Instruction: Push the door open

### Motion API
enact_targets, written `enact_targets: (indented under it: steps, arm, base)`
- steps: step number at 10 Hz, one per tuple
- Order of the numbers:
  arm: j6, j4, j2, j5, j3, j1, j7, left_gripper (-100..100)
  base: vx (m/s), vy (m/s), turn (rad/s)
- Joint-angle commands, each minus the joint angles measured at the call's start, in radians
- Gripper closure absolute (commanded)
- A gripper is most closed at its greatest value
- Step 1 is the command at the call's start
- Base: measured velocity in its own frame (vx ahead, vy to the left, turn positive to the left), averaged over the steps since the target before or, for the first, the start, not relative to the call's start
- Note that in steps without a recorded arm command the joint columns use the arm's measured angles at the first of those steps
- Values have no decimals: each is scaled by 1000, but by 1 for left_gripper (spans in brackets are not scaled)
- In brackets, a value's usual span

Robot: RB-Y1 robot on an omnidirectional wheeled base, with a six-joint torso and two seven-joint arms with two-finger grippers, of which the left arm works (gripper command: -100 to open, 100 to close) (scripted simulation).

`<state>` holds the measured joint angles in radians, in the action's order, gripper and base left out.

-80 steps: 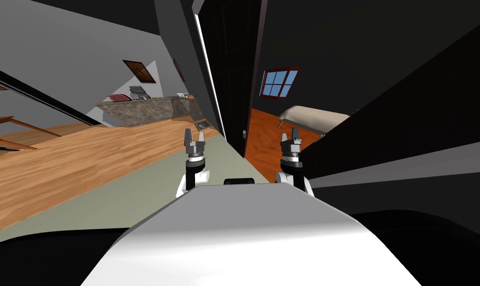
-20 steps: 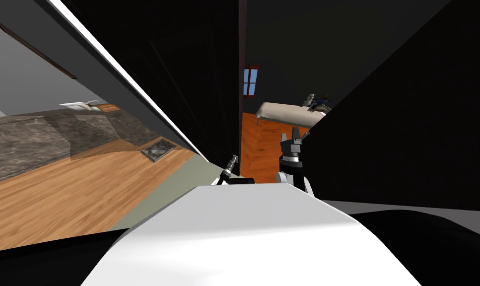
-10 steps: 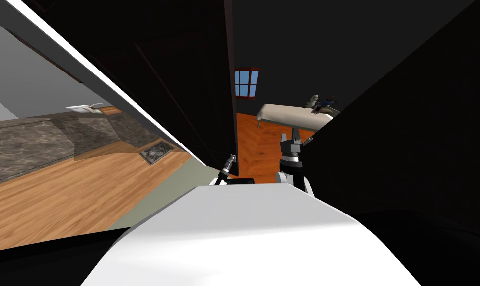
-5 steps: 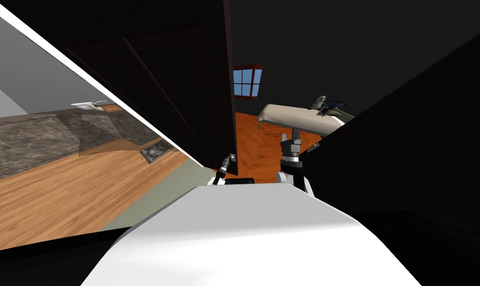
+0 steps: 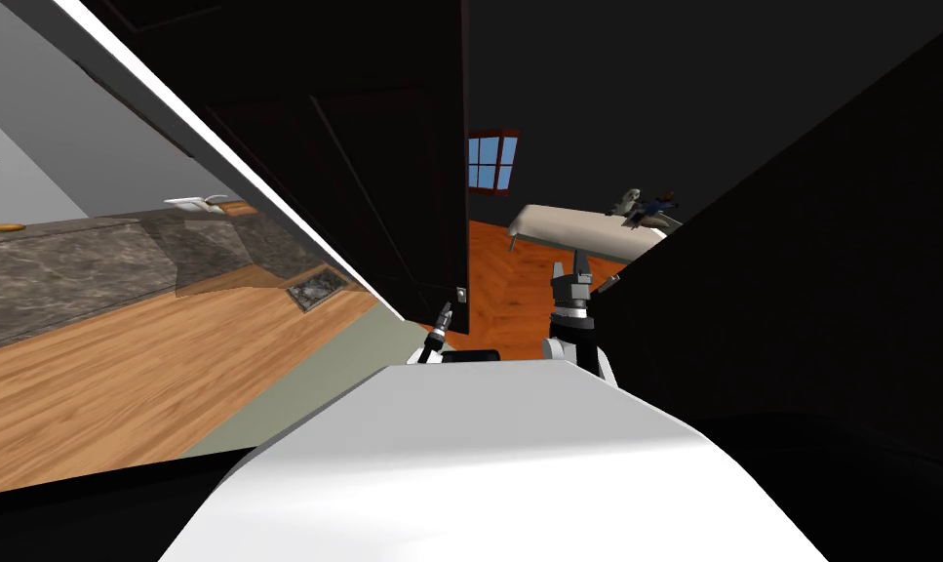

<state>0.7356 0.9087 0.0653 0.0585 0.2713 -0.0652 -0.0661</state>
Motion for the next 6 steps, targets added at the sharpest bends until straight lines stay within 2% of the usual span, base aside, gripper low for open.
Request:
enact_targets:
  steps: [1,2,3,4,6]
  arm:
    - [-1,6,-7,-1,3,-6,-2,-100]
    - [-2,12,-15,-1,5,-10,-4,-100]
    - [-4,12,-10,-1,4,-9,-2,-100]
    - [1,6,-6,-2,1,-7,0,-100]
    - [6,2,-4,-3,-3,-5,2,-100]
  base:
    - [-234,1,44]
    - [-254,-26,46]
    - [-118,-12,7]
    - [76,-47,-35]
    - [178,-51,-18]
